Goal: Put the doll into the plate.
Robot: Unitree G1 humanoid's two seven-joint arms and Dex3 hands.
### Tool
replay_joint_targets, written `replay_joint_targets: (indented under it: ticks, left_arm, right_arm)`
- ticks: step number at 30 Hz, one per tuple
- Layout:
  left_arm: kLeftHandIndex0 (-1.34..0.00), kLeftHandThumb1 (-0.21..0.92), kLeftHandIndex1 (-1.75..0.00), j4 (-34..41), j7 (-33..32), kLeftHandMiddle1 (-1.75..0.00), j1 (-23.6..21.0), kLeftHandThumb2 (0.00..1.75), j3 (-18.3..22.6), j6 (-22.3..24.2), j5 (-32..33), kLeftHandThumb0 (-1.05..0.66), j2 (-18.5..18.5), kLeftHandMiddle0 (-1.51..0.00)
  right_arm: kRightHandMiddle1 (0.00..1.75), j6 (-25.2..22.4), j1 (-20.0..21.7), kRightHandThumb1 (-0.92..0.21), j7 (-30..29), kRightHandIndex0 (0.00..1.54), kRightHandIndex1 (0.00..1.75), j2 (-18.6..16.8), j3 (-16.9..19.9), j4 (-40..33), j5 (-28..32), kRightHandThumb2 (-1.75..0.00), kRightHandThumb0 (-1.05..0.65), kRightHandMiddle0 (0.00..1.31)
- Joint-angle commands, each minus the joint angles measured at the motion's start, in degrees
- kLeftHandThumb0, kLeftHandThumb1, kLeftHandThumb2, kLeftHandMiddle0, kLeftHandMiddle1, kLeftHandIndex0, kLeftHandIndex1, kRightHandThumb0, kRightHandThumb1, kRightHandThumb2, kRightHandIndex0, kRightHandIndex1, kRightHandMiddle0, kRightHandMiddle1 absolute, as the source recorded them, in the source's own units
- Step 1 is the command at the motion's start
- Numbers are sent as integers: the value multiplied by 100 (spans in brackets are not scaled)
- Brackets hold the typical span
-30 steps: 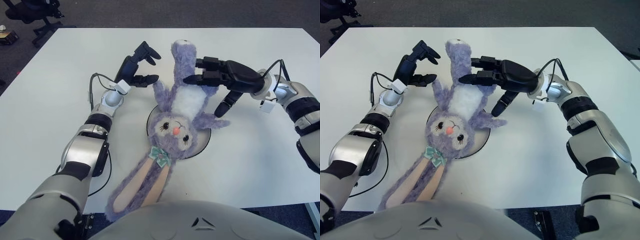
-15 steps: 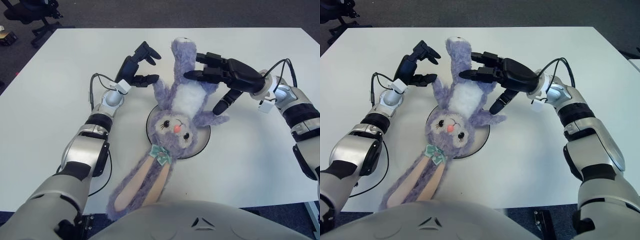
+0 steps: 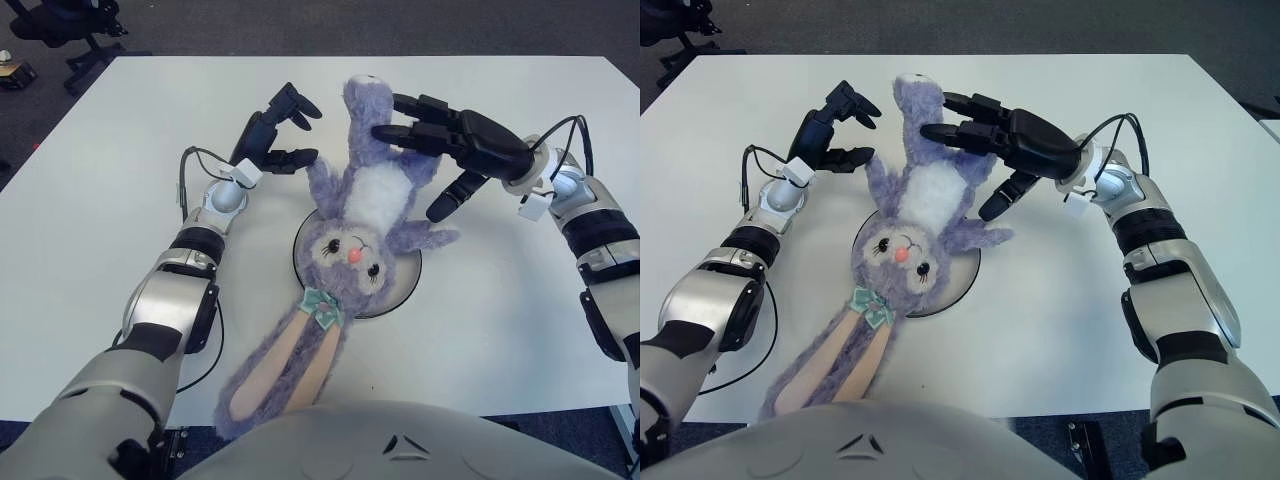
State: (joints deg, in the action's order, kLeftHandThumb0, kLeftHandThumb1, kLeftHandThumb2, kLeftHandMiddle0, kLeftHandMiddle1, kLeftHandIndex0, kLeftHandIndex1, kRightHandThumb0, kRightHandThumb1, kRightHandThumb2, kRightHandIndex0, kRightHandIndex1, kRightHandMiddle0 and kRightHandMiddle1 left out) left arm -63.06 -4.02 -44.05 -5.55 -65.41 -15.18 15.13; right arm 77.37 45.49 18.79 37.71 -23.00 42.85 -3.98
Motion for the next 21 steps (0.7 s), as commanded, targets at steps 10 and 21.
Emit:
replay_joint_targets:
  ticks: [10, 21]
  left_arm:
    - [-23, 92, -153, -17, -120, -146, -54, 36, 26, 61, -113, 0, 50, -43]
    - [-23, 92, -153, -83, -212, -146, -71, 36, 12, 96, -196, 0, 56, -43]
  right_arm:
    - [0, -1324, -83, -92, 1642, 0, 0, 282, 314, -1025, 1683, -50, -48, 3]
    - [0, -1960, -241, -92, 2749, 6, 2, -426, 1066, -1188, 3269, -48, -68, 0]
